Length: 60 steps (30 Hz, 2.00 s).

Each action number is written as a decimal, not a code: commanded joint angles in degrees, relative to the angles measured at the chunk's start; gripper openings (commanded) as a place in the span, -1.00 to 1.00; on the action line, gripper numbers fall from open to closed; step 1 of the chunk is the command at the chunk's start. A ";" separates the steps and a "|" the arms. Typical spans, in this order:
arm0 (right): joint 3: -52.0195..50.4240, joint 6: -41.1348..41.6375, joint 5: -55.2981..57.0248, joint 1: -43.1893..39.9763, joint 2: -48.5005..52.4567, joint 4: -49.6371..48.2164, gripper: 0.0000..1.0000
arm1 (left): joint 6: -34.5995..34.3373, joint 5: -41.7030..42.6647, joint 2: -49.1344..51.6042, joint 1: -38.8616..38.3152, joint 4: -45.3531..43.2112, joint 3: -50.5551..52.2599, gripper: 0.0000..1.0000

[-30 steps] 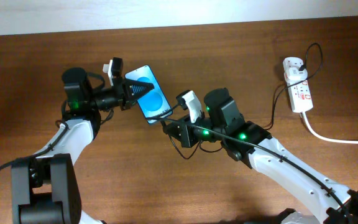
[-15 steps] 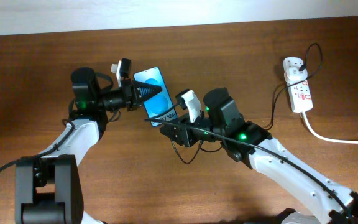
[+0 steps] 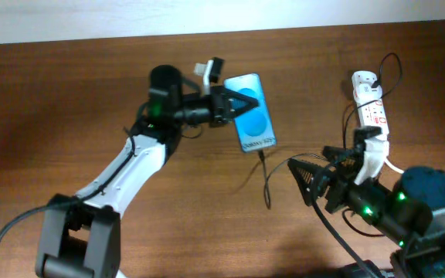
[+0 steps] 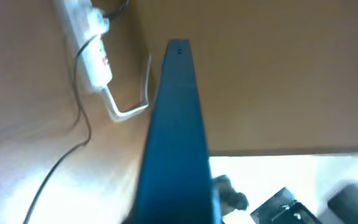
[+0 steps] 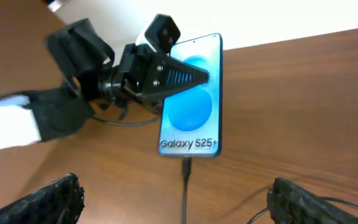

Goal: Plug charger to phone and switch on socket
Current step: 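Lower the plugged phone onto the table with the left gripper and release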

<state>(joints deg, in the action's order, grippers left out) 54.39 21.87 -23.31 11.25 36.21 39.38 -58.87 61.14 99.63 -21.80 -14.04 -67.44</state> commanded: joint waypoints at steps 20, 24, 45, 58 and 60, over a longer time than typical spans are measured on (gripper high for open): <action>0.79 1.09 2.14 -0.39 27.47 5.55 0.97 | 37.99 -10.27 22.29 5.51 36.85 -8.09 -0.85; 0.79 1.09 2.38 -0.39 29.81 4.20 0.97 | 37.97 -13.22 22.29 5.35 37.13 -7.61 -0.72; 0.79 1.09 3.04 -0.39 29.81 3.89 0.97 | 37.97 -38.71 22.29 1.33 47.36 -7.63 0.04; 0.79 1.07 3.04 -0.39 29.81 3.72 0.97 | 37.97 -44.72 22.29 1.38 48.50 -7.63 0.34; 0.79 1.05 3.06 -0.39 29.81 3.72 0.97 | 37.99 -48.09 22.27 1.62 50.12 -8.24 0.79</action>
<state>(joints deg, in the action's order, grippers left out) 54.46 22.59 -20.80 11.11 65.87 43.24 -21.76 24.16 118.04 -20.95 33.43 -77.76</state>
